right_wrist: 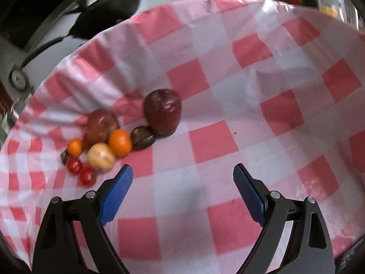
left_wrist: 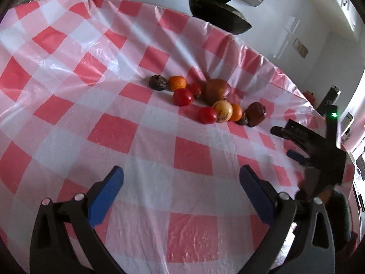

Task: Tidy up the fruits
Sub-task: 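Grasp the large red apple with the right tool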

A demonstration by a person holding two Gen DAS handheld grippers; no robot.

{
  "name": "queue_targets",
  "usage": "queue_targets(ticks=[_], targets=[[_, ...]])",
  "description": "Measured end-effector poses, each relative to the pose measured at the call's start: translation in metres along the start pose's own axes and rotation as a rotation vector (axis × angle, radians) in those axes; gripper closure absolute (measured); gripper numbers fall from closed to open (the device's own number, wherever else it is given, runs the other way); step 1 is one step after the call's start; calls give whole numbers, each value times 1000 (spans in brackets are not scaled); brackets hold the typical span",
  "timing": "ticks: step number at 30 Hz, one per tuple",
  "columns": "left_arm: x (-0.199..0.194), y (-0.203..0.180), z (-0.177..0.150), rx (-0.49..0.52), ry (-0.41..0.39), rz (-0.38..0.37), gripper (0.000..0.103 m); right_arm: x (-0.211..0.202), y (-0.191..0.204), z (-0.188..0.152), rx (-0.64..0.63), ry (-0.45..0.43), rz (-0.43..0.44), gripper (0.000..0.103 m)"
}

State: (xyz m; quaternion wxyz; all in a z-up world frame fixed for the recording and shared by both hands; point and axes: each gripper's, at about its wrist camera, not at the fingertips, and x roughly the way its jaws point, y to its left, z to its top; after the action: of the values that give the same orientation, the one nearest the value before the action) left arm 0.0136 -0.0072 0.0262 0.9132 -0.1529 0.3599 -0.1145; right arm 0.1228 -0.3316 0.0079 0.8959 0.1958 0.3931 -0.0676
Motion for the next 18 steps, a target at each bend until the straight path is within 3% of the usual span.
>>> queue_targets(ticks=[4, 8, 11, 15, 18], targets=[[1, -1, 0, 11, 9, -20, 1, 18, -18, 10, 42, 37, 63, 16], [2, 3, 0, -16, 14, -38, 1, 25, -19, 15, -1, 25, 27, 16], [1, 4, 1, -20, 16, -47, 1, 32, -21, 24, 29, 17, 47, 16], [1, 2, 0, -10, 18, -49, 1, 39, -2, 37, 31, -12, 154, 16], [2, 2, 0, -9, 18, -48, 1, 59, 9, 48, 39, -21, 128, 16]])
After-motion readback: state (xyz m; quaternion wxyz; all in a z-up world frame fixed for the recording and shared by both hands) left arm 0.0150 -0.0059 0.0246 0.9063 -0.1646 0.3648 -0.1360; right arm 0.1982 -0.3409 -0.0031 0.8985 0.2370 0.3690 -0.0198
